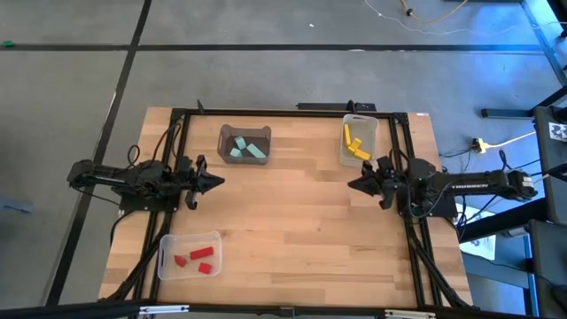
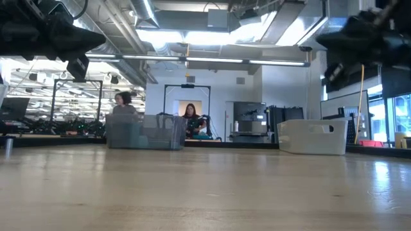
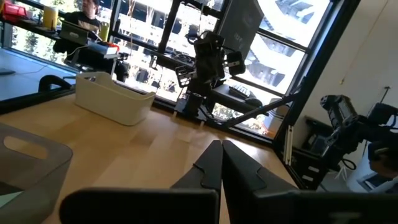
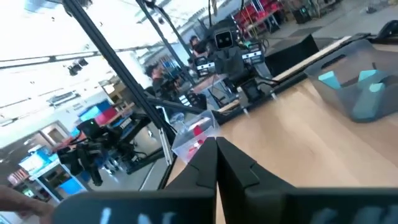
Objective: Sort & place blocks by color
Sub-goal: Return to Home Position
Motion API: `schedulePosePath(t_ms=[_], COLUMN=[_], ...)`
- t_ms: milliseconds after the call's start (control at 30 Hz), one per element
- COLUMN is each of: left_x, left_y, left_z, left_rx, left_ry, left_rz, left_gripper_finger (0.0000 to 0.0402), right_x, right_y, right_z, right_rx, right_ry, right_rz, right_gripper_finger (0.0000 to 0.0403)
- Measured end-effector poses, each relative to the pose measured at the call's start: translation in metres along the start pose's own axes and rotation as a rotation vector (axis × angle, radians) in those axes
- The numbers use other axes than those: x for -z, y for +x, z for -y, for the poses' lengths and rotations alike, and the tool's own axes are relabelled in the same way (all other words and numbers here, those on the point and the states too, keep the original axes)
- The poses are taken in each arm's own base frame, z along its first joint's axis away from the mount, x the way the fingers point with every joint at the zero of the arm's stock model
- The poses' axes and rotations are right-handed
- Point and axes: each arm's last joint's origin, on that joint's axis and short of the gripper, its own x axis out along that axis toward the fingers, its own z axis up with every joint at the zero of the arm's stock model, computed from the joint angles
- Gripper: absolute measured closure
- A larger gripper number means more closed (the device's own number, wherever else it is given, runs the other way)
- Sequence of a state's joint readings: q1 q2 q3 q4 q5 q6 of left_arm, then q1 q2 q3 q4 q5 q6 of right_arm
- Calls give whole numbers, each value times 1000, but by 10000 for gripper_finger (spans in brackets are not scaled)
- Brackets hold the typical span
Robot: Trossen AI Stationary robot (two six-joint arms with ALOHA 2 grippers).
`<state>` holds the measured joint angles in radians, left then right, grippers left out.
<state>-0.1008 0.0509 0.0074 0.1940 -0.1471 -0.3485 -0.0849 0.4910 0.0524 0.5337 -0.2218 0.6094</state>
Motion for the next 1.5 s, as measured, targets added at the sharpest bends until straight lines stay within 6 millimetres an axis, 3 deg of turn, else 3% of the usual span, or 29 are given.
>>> schedulePosePath(t_ms=[367, 600, 1033, 1300, 1500], left_x=[0, 0, 2, 11, 12], left_y=[0, 0, -3, -4, -2], left_z=[0, 0, 0, -3, -4], left_rx=[3, 3, 3, -17, -39], left_ry=[0, 0, 2, 16, 19], left_rz=[-1, -1, -20, -111, -122], left_gripper_finger=[401, 401, 401, 401, 401], right_x=[29, 29, 29, 10, 4], right_y=[-23, -23, -24, -34, -34], right_z=[15, 16, 15, -2, -11], right_rx=[140, 156, 155, 46, -47], right_ry=[-134, -242, -248, -305, -317], right_rz=[-209, -215, -212, 35, 122], right_gripper_finger=[402, 401, 383, 382, 382])
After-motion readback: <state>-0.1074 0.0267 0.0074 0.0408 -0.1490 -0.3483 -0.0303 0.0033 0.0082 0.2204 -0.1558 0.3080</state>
